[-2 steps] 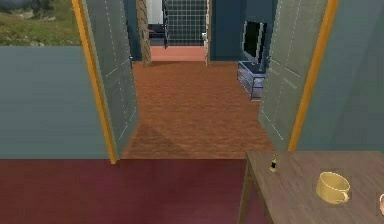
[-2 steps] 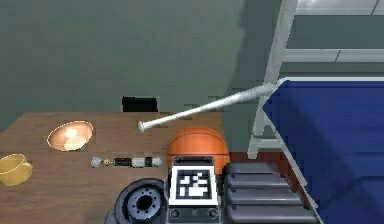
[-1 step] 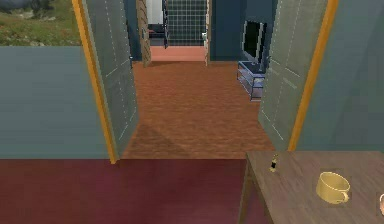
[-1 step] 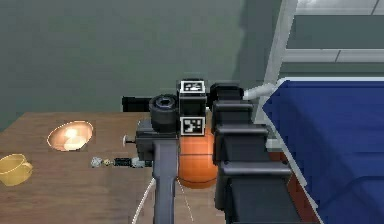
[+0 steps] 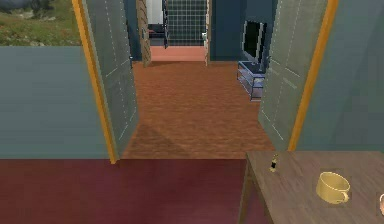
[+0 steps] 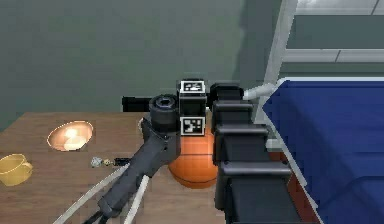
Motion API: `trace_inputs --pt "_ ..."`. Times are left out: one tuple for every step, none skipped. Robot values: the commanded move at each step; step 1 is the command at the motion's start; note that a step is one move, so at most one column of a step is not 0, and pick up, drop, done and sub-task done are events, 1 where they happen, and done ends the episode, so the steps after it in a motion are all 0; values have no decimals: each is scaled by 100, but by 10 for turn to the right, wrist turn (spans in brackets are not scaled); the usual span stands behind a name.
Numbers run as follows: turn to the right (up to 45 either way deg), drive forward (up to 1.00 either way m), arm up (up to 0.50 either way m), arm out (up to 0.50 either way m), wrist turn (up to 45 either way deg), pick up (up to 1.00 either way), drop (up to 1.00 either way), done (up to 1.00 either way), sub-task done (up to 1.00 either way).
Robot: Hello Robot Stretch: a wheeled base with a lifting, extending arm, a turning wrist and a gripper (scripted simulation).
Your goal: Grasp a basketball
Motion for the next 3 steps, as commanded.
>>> trace_inputs --pt "0 0 0 0 450 0 0 0 0" --pt "0 0 0 0 450 0 0 0 0" --pt "0 0 0 0 450 0 0 0 0"
